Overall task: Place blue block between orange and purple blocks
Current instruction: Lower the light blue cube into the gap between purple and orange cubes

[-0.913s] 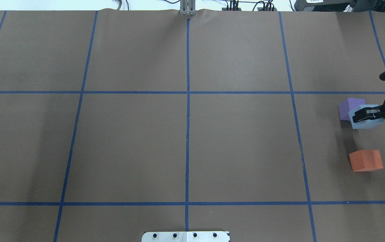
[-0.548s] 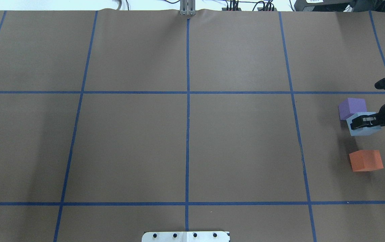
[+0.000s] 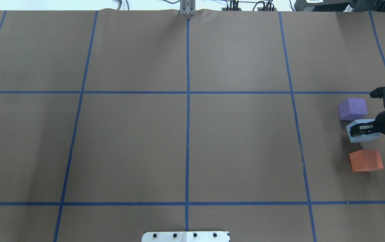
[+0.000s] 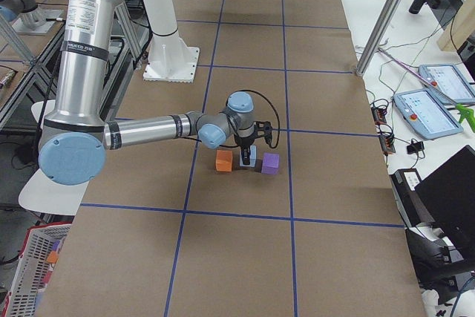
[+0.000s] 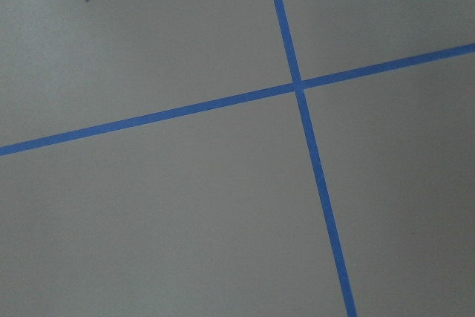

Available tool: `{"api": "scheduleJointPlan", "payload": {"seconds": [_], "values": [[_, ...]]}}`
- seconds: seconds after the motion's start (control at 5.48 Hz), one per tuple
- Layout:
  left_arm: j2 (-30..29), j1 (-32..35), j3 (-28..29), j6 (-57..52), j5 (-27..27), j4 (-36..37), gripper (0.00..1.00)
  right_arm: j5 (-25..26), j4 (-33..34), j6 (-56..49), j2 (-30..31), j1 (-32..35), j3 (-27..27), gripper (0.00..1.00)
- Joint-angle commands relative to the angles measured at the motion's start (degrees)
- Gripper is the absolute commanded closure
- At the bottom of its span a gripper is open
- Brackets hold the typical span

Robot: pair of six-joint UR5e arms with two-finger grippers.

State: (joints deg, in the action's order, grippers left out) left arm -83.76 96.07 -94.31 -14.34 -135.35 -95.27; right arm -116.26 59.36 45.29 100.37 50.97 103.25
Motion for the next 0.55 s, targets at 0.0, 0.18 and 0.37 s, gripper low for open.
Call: {"api": "scheduleJointPlan", "payload": {"seconds": [0.0, 0.18, 0.37], "values": [[0.0, 0.0, 0.0, 0.0, 0.0, 0.0, 0.00, 0.6, -3.1, 0.1, -0.3, -0.7, -2.8, 0.72], [-0.1, 0.0, 0.0, 0.0, 0.0, 0.0, 0.00, 0.5, -3.2, 0.1, -0.4, -0.9, -3.1, 0.70], [-0.1, 0.0, 0.0, 0.0, 0.0, 0.1, 0.00, 0.5, -3.2, 0.2, -0.6, -1.2, -3.1, 0.64]]}}
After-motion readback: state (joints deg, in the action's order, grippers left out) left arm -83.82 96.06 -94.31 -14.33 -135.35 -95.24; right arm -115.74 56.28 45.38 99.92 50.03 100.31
